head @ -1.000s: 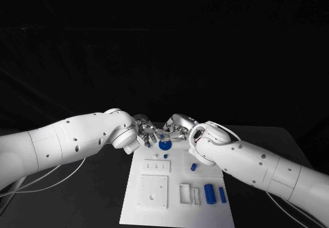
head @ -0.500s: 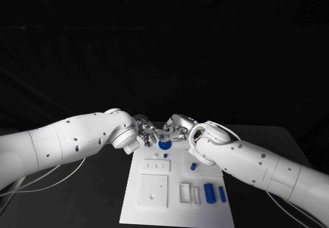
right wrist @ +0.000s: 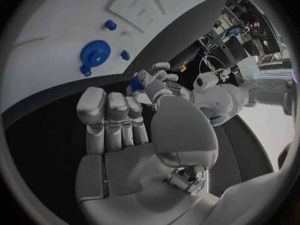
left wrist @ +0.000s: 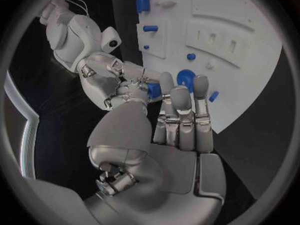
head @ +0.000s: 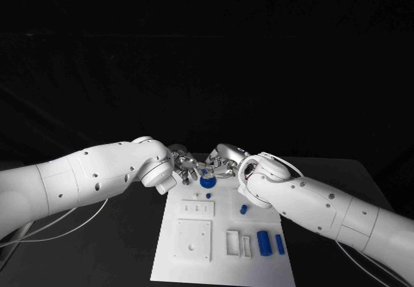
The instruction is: Assemble the parts on the task board
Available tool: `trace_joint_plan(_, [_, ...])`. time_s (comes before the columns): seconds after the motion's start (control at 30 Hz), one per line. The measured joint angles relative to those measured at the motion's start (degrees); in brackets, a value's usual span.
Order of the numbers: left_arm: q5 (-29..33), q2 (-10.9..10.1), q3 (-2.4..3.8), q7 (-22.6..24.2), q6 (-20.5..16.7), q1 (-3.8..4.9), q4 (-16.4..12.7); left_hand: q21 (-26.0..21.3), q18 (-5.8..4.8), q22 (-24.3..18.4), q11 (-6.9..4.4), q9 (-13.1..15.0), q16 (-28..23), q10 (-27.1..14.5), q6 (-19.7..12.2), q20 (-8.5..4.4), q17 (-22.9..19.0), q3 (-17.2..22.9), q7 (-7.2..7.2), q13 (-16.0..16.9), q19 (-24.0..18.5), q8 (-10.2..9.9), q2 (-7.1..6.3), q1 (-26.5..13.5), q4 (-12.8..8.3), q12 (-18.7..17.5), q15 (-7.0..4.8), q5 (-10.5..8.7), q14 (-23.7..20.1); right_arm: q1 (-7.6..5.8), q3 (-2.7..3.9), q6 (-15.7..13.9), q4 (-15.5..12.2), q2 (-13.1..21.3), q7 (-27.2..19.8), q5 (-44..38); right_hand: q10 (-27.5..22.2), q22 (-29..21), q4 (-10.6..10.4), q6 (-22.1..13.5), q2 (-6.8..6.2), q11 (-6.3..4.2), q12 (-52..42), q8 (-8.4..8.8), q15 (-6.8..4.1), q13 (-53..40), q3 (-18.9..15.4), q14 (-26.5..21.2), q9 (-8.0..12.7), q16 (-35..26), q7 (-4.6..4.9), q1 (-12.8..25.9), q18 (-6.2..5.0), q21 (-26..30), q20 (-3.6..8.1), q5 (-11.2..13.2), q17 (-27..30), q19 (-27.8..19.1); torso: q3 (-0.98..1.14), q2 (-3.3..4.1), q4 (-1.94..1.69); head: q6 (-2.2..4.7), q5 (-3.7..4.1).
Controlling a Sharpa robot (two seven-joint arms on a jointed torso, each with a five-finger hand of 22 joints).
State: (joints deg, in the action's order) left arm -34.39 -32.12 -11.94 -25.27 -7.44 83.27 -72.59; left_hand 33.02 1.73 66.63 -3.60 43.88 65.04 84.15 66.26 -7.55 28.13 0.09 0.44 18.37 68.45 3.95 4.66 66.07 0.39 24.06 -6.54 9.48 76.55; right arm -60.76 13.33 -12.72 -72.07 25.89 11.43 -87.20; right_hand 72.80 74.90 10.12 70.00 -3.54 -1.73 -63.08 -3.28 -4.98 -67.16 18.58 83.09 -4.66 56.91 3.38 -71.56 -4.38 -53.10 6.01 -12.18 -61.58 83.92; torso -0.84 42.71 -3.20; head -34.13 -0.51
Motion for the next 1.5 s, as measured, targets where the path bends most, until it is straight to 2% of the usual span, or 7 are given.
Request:
trace_joint_plan(0.7, [0.1, -0.1, 0.04, 0.1, 0.7, 0.0, -0.1, -1.8, 0.0, 2.0, 0.35, 0.0, 0.2, -0.8, -0.9, 0.29, -0.2, 0.4, 0.37, -0.3, 0.5, -0.1, 0.42, -0.1, -0.7, 0.3, 0.0, 2.08, 0.0, 0.06, -0.05, 0.0, 0.0, 0.0, 0.0, 0.0, 0.0, 0.0, 0.1, 0.0, 0.08, 0.0, 0.0, -0.2, 0.0, 0.0, -0.1, 0.0, 0.0, 0.0, -0.16, -0.1, 0.0, 0.0, 0.0, 0.0, 0.0, 0.0, -0.01, 0.0, 0.0, -0.21, 0.09])
trace_joint_plan(0.83, [0.2, -0.2, 0.06, 0.3, 0.9, 0.0, -0.3, -2.2, 0.0, 2.5, 0.63, 0.0, 0.4, -1.3, -1.9, 0.29, -0.2, 1.0, 0.93, -0.6, 0.5, -0.4, 0.72, 0.2, -0.7, -0.1, 0.2, 6.19, -0.2, 0.1, -0.07, 0.0, 0.0, 0.0, -0.1, 0.0, 0.0, 0.0, 0.2, 0.0, 0.15, 0.0, 0.0, -0.19, 0.0, 0.1, -0.2, 0.0, 0.0, 0.0, -0.15, -0.2, 0.0, 0.0, 0.0, 0.0, 0.0, 0.0, -0.02, 0.01, 0.04, -0.24, 0.1])
trace_joint_plan(0.87, [0.3, -0.3, 0.09, 0.4, 1.0, 0.01, -0.3, -2.2, -0.01, 2.7, 0.63, 1.9, 0.4, -1.3, -1.8, 0.38, -0.2, 1.8, 0.83, -0.6, 0.6, -0.2, 1.21, 0.5, -1.1, -0.1, 0.2, 7.39, -0.2, 0.11, -0.11, 0.0, 0.1, 0.0, 0.0, -0.1, 0.0, 0.0, 0.2, 0.0, 0.23, 0.01, 0.0, -0.18, 0.0, 0.1, -0.2, 0.0, 0.0, 0.0, -0.15, -0.3, 0.0, 0.0, 0.0, 0.0, 0.0, 0.0, -0.02, 0.01, 0.04, -0.25, 0.09])
trace_joint_plan(0.9, [0.3, -0.3, 0.17, 0.5, 1.1, 0.05, -0.4, -2.2, 0.01, 2.9, 0.63, 2.9, 0.4, -1.3, -2.1, 0.49, -0.2, 5.2, 1.04, -0.6, 0.7, -0.5, 2.74, 1.9, -4.4, -0.1, 0.2, 8.37, -0.2, 0.17, -0.17, 0.0, 0.2, 0.1, 0.0, -0.1, 0.0, 0.0, 0.2, 0.0, 0.26, 0.01, 0.0, -0.15, 0.0, 0.1, -0.2, 0.0, 0.0, 0.0, -0.15, -0.3, 0.0, 0.0, 0.0, 0.0, 0.0, 0.0, -0.02, 0.01, 0.04, -0.25, 0.07])
trace_joint_plan(1.13, [0.8, -0.5, 0.12, 0.8, 1.4, 0.05, -0.4, -2.5, 0.01, 4.0, 0.84, 3.1, 0.4, -1.5, -2.4, 0.49, -0.2, 5.6, 1.39, -1.0, 0.7, -0.4, 3.41, 0.6, -4.0, -0.3, 0.21, 19.14, -0.2, 0.2, -0.13, 0.0, 0.2, 0.1, 0.0, -0.1, 0.0, 0.0, 0.2, -0.1, 0.26, 0.01, 0.0, -0.06, 0.0, 0.1, -0.2, 0.0, 0.0, 0.0, -0.23, -0.3, 0.0, 0.0, 0.0, 0.0, 0.0, 0.0, -0.01, 0.01, 0.0, -0.37, 0.08])
trace_joint_plan(1.2, [0.8, -0.5, 0.1, 0.9, 1.4, 0.04, -0.4, -2.9, 0.01, 4.6, 0.84, 4.9, 0.4, -1.5, -2.5, 0.49, -0.2, 5.7, 1.45, -1.2, 0.7, -0.2, 3.38, -0.9, -3.9, -0.3, 0.21, 20.27, -0.2, 0.19, -0.11, 0.0, 0.2, 0.1, 0.0, -0.1, 0.0, 0.0, 0.2, -0.1, 0.26, 0.01, 0.0, 0.04, 0.0, 0.1, -0.2, 0.0, 0.0, 0.0, -0.23, -0.3, 0.0, 0.0, 0.0, 0.0, 0.0, 0.0, -0.01, 0.01, -0.01, -0.37, 0.1])
trace_joint_plan(1.5, [1.0, -0.6, 0.09, 1.0, 1.5, 0.03, -0.4, -3.1, 0.01, 5.2, 0.84, 7.2, 0.4, -1.5, -2.6, 0.29, -0.2, 6.2, 1.54, -1.3, 0.9, -0.1, 3.2, -1.7, -4.0, -0.3, 0.21, 20.31, -0.2, 0.18, -0.1, 0.0, 0.2, 0.1, -0.1, -0.1, 0.0, 0.0, 0.2, -0.2, 0.26, 0.01, 0.0, -0.21, 0.0, 0.0, -0.2, 0.0, 0.0, 0.0, -0.15, -0.3, 0.0, 0.0, 0.0, 0.0, 0.0, 0.0, 0.01, 0.0, -0.03, -0.47, 0.15])
